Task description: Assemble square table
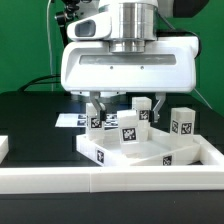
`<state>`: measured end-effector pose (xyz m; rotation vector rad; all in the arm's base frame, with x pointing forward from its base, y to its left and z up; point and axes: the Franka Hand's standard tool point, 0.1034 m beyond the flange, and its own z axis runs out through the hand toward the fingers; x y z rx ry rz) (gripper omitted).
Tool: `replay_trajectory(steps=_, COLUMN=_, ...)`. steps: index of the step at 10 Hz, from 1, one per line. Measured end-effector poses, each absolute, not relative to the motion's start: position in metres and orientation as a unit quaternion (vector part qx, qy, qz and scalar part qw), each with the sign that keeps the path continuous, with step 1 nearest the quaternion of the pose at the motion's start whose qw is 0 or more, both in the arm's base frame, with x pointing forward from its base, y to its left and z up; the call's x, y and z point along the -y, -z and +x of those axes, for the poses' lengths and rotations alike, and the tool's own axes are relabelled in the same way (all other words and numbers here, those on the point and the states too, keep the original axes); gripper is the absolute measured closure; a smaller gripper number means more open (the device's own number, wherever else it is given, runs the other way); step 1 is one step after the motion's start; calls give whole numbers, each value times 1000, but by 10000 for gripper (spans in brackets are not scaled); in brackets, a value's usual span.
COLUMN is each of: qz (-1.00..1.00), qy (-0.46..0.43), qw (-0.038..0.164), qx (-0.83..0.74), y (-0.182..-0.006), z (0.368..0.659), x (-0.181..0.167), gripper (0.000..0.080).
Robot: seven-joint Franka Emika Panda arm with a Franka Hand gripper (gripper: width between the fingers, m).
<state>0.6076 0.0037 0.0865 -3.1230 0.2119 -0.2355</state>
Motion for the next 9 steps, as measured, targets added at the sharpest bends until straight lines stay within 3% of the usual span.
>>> replay_trajectory(steps=2, qz=-996, qy=76, qw=-4, qx=-50, y=-87, z=608, x=-5, gripper=151)
replay_trajectory(steps=3, qz=-995, qy=76, qw=-2, qx=-64, y=-87, z=608, x=-6, gripper=293)
replay_trajectory(steps=4, qz=-995, qy=76, qw=-2, qx=-65, y=-87, z=608, x=-6, gripper=293)
replay_trajectory(steps=5, qz=-995, qy=76, qw=-2, qx=-65, y=-87, z=608, x=-6, gripper=430)
replay_trajectory(steps=6, qz=-995, qy=76, qw=-2, qx=-65, y=-87, z=609, x=-5, gripper=506)
replay_trajectory(steps=9, qz=-994, qy=76, qw=-1, qx=-77, y=-87, z=609, x=-5, gripper=506)
